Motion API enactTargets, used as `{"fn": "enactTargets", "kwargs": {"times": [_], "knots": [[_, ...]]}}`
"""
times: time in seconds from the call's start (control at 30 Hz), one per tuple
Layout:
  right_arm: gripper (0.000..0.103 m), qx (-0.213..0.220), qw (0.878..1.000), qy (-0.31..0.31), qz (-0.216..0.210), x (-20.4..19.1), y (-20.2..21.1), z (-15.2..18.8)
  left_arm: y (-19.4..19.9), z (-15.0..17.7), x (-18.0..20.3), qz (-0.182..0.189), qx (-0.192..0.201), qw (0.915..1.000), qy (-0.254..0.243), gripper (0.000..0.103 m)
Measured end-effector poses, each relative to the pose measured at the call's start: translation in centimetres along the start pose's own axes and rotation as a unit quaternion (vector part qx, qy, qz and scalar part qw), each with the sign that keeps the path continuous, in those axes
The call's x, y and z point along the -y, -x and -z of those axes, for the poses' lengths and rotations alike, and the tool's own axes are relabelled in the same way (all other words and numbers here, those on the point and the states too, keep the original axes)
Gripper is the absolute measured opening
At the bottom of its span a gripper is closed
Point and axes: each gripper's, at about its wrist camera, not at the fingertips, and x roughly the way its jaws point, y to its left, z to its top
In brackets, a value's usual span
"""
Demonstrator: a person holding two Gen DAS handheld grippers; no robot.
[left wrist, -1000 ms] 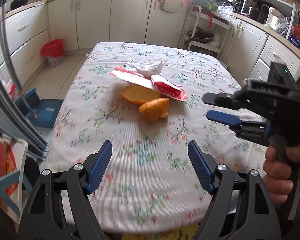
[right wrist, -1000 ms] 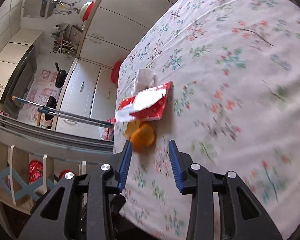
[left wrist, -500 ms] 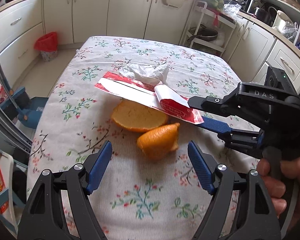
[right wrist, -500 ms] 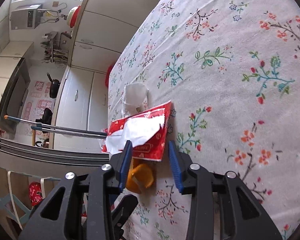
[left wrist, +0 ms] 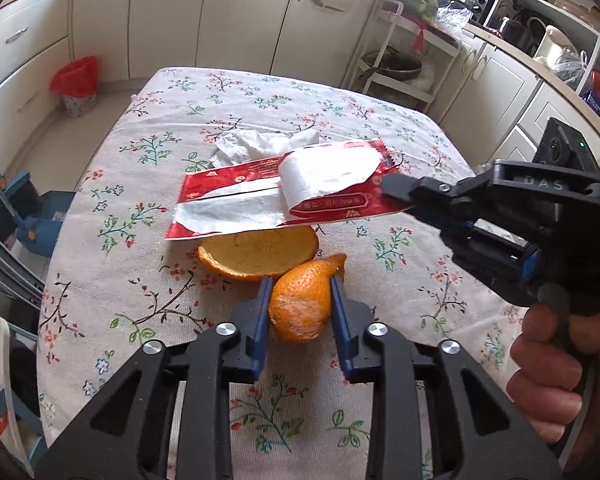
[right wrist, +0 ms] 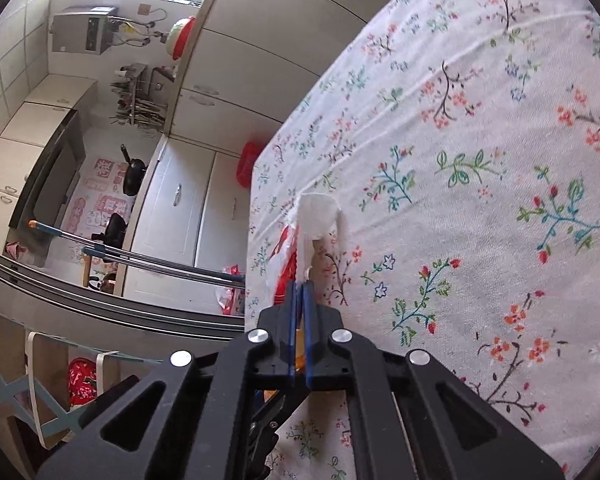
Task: Collect trash
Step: 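Grasp the red wrapper with the right tool while the left tool grasps an orange peel, then carry the red wrapper and orange peel down over the yellow bucket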
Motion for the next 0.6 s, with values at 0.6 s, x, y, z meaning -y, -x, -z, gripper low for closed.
{"fn": "enactTargets", "kwargs": {"times": [0.6], "knots": [[0.003, 0.062, 0.997, 0.012, -0.041, -0.5, 6.6, 1.1, 5.6, 3.2, 1.0, -0.004, 0.031, 0.9993, -0.021, 0.017]]}}
